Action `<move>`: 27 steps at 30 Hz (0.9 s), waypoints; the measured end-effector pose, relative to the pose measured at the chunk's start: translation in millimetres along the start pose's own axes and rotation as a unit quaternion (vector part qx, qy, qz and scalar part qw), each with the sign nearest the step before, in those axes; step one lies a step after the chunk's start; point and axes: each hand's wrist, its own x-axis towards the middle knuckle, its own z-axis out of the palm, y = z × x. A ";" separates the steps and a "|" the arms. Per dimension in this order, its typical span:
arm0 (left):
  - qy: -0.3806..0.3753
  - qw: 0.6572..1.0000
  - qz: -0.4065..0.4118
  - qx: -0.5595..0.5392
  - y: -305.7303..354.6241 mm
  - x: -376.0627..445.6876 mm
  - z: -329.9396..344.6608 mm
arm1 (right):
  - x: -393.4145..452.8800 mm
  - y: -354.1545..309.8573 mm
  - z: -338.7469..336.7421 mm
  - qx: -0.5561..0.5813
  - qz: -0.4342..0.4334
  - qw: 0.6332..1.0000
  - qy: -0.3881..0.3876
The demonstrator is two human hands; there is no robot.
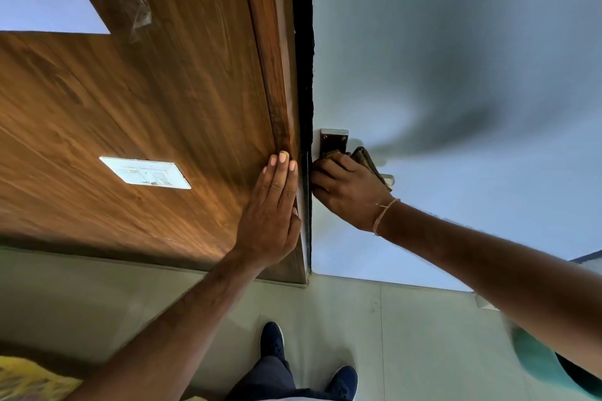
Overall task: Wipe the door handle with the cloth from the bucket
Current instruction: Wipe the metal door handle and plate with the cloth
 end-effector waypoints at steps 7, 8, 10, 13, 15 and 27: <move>0.007 1.000 0.009 -0.003 -3.7 -0.2 -1.8 | -4.7 -11.4 6.8 0.029 0.153 0.986 0.067; 0.006 1.000 0.014 -0.002 -4.6 -0.2 -2.7 | 0.8 -11.6 7.9 0.026 0.145 0.987 0.064; 0.005 1.000 0.020 -0.002 -6.1 -0.3 -3.9 | 11.8 -9.9 9.5 0.007 0.105 0.994 0.037; 0.005 1.000 0.020 0.001 -6.4 -0.9 -3.5 | 24.8 -9.1 10.3 -0.026 0.026 0.999 -0.037; 0.007 1.000 0.017 0.000 -5.6 -0.8 -3.1 | 26.4 -6.4 9.0 -0.045 -0.012 0.997 -0.061; 0.018 1.000 0.022 0.001 -6.7 -0.4 -3.2 | -12.6 -22.6 11.2 0.060 0.241 0.959 0.139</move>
